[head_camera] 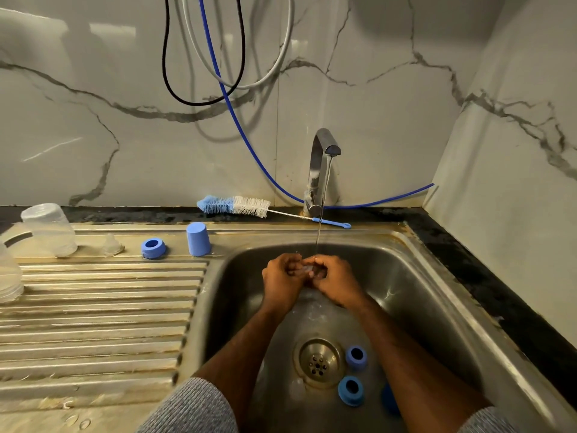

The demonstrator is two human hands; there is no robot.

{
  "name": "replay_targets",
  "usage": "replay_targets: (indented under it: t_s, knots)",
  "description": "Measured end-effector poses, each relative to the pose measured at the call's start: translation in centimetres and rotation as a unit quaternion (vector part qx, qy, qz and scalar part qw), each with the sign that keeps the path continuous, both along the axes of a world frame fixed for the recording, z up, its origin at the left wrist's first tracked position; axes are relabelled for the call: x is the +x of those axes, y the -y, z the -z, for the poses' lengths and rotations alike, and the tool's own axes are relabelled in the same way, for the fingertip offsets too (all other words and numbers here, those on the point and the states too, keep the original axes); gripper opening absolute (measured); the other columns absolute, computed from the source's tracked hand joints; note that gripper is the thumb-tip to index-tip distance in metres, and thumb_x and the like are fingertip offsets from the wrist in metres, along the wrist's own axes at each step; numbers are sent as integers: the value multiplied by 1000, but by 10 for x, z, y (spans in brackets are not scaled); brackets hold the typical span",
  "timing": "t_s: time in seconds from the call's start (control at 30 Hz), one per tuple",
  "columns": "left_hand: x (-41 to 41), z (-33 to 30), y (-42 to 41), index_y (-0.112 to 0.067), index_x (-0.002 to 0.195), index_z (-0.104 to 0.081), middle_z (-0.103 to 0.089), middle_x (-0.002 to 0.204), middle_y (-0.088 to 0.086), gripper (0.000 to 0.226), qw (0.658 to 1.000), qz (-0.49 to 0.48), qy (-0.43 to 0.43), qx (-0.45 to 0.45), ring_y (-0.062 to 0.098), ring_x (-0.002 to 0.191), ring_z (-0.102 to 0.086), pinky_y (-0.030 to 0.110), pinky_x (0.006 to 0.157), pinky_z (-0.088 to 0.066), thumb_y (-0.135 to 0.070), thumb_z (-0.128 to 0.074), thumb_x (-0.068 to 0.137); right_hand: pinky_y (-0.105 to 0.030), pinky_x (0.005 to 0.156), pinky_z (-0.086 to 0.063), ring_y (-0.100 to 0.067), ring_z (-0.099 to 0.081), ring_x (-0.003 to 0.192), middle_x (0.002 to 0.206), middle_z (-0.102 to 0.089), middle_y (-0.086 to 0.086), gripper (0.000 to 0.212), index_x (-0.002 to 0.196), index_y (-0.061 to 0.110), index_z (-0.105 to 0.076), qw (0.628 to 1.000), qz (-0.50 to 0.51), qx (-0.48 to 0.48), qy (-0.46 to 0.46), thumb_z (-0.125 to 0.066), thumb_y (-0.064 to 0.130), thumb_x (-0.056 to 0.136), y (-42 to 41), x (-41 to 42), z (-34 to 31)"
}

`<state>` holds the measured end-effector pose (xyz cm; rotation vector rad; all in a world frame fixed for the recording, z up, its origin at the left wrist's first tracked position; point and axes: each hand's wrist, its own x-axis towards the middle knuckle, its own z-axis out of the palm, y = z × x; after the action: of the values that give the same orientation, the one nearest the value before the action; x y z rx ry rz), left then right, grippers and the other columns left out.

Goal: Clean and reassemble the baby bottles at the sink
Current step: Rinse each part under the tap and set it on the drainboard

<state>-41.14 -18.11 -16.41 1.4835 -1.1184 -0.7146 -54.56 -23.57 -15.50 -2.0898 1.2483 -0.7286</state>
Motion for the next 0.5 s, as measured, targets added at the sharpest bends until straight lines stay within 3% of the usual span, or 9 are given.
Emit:
replay_targets:
  t_s: [0.13, 0.2, 0.3, 0.37, 0.5]
  knots:
    - [1, 0, -1, -12, 132, -59, -74, 106, 4, 56, 998, 12, -59, 37, 15, 100, -71, 38, 94, -59, -19, -83, 81, -29, 95, -54, -12, -67, 103, 111, -73, 3, 33, 117, 21, -73, 998, 61, -2, -5, -76, 12, 85, 3, -2, 5]
    - [2, 2, 0, -11, 127, -63, -74, 101, 1, 40, 998, -6, -21, 55, 13, 97, -70, 37, 95, -57, -13, -74, 89, -30, 96, -53, -15, -67, 104, 113, -72, 1, 37, 119, 18, -72, 994, 104, -13, 3, -79, 15, 83, 4, -1, 9]
    - [5, 5, 1, -8, 112, -71, -73, 96, 3, 26, 996, -18, 10, 83, 16, 96, -69, 36, 94, -57, 4, -60, 92, -34, 91, -58, -9, -69, 94, 103, -75, 3, 33, 109, 21, -75, 995, 45, 56, -65, -84, 14, 78, 2, -1, 14]
    - [7, 7, 1, -8, 105, -71, -72, 96, 4, 32, 995, -18, 29, 96, 17, 96, -68, 35, 94, -56, 12, -53, 91, -31, 86, -59, -7, -69, 90, 96, -75, 6, 31, 104, 23, -76, 990, 29, 67, -123, -86, 13, 75, 0, -1, 14]
    - [9, 11, 2, -10, 99, -71, -70, 94, 4, 29, 994, -7, 44, 100, 18, 96, -68, 34, 92, -57, 11, -53, 91, -13, 66, -49, -6, -68, 85, 79, -67, 16, 22, 91, 26, -74, 992, 94, 49, -67, -86, 16, 76, 1, 0, 10]
